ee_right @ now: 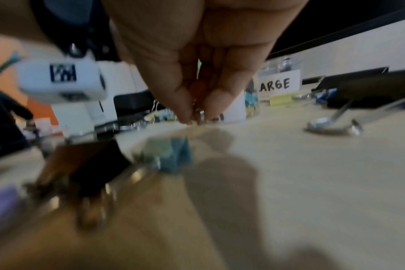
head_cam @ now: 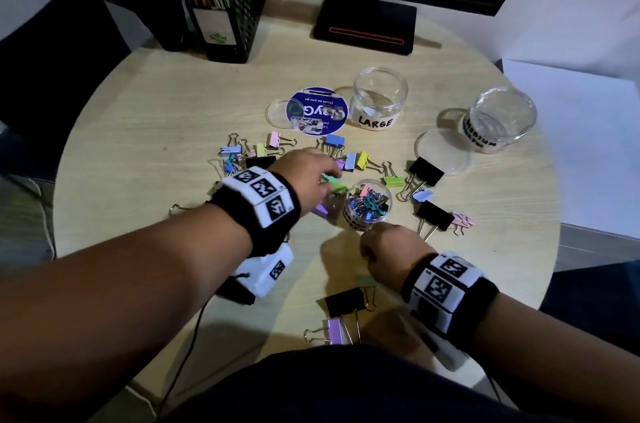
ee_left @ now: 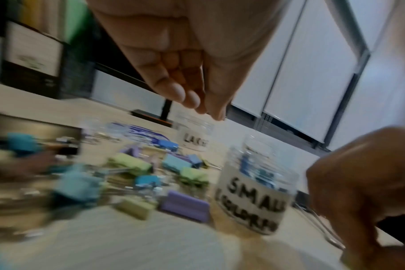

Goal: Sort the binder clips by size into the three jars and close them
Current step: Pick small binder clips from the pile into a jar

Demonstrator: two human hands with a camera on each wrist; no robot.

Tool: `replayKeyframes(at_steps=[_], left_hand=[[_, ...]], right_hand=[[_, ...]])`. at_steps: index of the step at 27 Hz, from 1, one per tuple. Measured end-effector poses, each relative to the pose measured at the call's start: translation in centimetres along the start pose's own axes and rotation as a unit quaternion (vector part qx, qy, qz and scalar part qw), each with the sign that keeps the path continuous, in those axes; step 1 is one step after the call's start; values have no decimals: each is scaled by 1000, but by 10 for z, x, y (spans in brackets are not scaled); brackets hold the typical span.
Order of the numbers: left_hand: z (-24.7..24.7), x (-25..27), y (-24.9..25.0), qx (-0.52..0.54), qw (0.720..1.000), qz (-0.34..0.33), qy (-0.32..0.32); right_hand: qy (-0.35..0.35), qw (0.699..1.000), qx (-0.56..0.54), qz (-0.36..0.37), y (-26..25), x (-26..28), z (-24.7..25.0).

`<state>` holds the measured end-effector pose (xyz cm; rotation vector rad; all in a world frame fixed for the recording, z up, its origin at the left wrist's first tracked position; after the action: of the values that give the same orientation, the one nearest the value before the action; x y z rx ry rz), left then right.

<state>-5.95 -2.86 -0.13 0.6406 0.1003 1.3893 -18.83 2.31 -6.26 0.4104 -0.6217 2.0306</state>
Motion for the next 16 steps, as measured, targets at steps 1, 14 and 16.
replayKeyframes(at_steps=[1, 14, 16], left_hand=[[5, 5, -12, 2, 1000, 20, 7], [-19, 20, -73, -198, 956, 113, -185], [-24, 21, -75, -208, 956, 101, -179]], right_hand=[[33, 999, -26, 10, 0, 5, 11], [224, 973, -63, -7, 10, -3, 73], [185, 980, -56, -37, 12, -2, 65]])
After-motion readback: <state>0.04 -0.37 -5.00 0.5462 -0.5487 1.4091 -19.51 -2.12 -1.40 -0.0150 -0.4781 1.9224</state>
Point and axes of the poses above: each hand's wrist, its own x-axis away from the middle knuckle, its own z-axis out of the back of the hand, y = z × x, the point moved 8 cm from there along -x, towards the middle knuckle, and after that the axes turned 4 degrees about -y, right-handed, at the moved point
